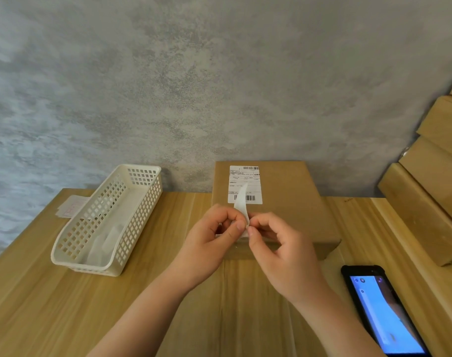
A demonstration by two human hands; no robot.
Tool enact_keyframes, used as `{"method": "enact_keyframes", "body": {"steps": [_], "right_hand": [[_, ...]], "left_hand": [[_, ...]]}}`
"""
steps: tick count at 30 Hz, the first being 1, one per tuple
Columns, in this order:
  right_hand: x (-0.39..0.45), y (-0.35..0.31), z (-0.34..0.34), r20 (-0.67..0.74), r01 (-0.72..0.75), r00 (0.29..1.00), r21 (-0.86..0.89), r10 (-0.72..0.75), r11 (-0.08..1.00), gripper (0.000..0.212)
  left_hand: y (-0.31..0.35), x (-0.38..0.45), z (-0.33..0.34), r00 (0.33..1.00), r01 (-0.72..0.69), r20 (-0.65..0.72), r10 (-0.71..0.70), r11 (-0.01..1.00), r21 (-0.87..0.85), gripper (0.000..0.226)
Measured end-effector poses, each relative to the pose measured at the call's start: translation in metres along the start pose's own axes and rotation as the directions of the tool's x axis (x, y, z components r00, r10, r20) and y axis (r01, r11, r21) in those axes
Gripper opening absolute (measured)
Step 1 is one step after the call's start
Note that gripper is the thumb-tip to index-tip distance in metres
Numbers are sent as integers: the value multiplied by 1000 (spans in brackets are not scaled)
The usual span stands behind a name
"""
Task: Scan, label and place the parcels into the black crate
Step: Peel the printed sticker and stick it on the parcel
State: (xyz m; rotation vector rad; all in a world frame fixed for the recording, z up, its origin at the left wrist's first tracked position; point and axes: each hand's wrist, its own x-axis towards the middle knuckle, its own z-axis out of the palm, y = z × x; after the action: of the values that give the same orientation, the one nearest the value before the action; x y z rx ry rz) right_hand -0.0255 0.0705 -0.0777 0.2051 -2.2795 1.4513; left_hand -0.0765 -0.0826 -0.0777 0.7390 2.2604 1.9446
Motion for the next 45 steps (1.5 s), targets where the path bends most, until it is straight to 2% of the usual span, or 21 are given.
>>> {"method": "enact_keyframes", "body": {"steps": [5, 10, 15, 24, 31, 39, 42, 45], "right_hand": [[2, 5, 3, -16, 47, 999, -110, -49, 993, 9], [2, 8, 4, -40, 75, 996, -197, -84, 978, 17], [1, 12, 5, -81, 43, 995, -226, -63, 973, 17], [1, 9, 5, -62, 99, 991, -237, -117, 966, 14], [1, 8, 5, -52, 104, 992, -217, -118, 971, 16], [1, 7, 6, -61, 98, 992, -226, -115, 969, 15], [2, 8, 6, -65, 58, 995, -170, -70, 984, 14], [5, 15, 1, -68, -48, 997, -116, 40, 992, 11]], "left_hand": [[-2, 4, 0, 999, -31, -20, 34, 988, 150, 7], [-4, 7, 3, 995, -79, -34, 96, 937, 341, 12], [-5, 7, 6, 988, -113, -52, 148, 901, 419, 9], [-2, 6, 0, 992, -76, -70, 108, 931, 358, 14], [-1, 6, -2, 989, -106, -55, 135, 924, 366, 9], [-3, 3, -3, 971, -206, -14, 240, 860, 467, 4], [-4, 3, -4, 978, -174, -27, 205, 886, 431, 8], [-5, 5, -12, 986, -97, -98, 136, 939, 331, 9]]}}
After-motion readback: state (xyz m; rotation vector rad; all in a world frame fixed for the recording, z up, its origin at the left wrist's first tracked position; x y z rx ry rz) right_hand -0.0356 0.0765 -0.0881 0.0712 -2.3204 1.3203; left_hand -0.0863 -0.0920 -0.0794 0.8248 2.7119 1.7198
